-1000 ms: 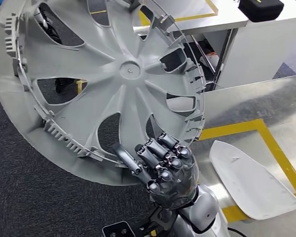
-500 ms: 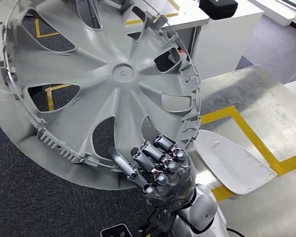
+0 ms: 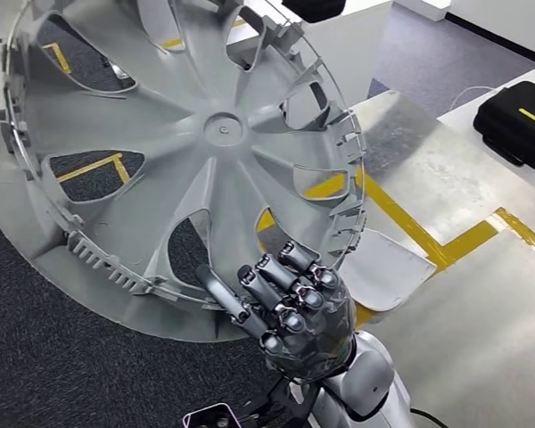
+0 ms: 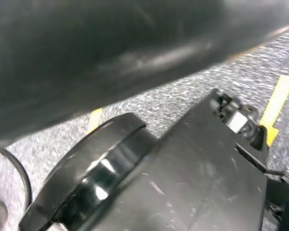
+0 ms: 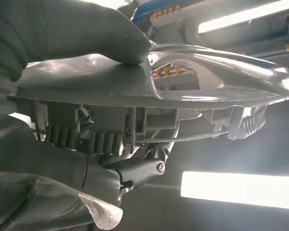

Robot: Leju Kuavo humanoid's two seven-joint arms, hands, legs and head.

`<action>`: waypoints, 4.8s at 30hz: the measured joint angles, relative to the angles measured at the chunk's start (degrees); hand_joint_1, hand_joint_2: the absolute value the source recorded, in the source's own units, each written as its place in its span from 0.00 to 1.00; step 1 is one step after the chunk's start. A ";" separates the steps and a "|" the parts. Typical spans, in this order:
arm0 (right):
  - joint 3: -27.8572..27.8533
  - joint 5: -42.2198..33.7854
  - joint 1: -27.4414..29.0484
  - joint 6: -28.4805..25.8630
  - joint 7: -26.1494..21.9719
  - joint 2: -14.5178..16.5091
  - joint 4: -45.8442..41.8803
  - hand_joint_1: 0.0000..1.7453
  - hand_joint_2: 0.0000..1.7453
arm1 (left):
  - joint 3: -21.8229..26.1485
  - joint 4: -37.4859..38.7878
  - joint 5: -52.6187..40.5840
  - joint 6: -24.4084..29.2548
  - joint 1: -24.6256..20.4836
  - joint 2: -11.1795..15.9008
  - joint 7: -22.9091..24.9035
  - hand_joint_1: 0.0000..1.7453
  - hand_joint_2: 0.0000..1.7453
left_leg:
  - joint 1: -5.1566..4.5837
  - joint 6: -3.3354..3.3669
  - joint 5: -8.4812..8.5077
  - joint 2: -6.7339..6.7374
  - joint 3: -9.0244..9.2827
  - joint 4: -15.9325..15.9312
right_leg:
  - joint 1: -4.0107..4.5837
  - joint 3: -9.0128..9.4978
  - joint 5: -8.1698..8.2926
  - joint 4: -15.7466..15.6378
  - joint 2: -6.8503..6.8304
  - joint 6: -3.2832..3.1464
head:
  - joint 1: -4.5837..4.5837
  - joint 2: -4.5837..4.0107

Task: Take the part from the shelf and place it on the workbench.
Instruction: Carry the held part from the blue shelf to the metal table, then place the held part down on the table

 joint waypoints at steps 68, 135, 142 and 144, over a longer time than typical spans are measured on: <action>-0.15 0.01 0.24 0.02 -0.95 0.32 0.94 1.00 1.00 | 0.35 -0.02 0.02 -1.26 0.26 0.11 -0.04 0.00 0.00 | 0.52 -0.14 -2.14 -2.86 -3.81 8.95 | 0.40 0.07 0.26 -0.42 4.43 -0.30 | 0.07 0.00; -6.75 -7.00 8.78 0.02 4.51 -3.09 10.92 1.00 1.00 | 4.43 -0.21 -9.88 -0.94 -0.92 -0.48 4.59 0.00 0.00 | 0.14 1.06 3.13 -3.11 1.78 -4.52 | 0.69 -0.55 0.59 -0.42 1.90 1.04 | 0.37 0.00; -6.93 -10.13 9.46 0.01 3.23 -4.25 15.88 1.00 1.00 | 5.79 -0.22 -10.82 -1.00 -0.77 -0.54 5.11 0.00 0.00 | 0.14 1.06 3.13 -3.12 1.76 -4.51 | 0.68 -0.56 0.59 -0.42 1.87 1.04 | 0.37 0.00; -6.99 -10.20 9.53 0.00 3.19 -4.43 16.51 1.00 1.00 | 5.91 -0.22 -10.82 -1.00 -0.77 -0.54 5.13 0.00 0.00 | 0.14 1.06 3.13 -3.11 1.76 -4.51 | 0.68 -0.56 0.59 -0.42 1.87 1.04 | 0.38 0.00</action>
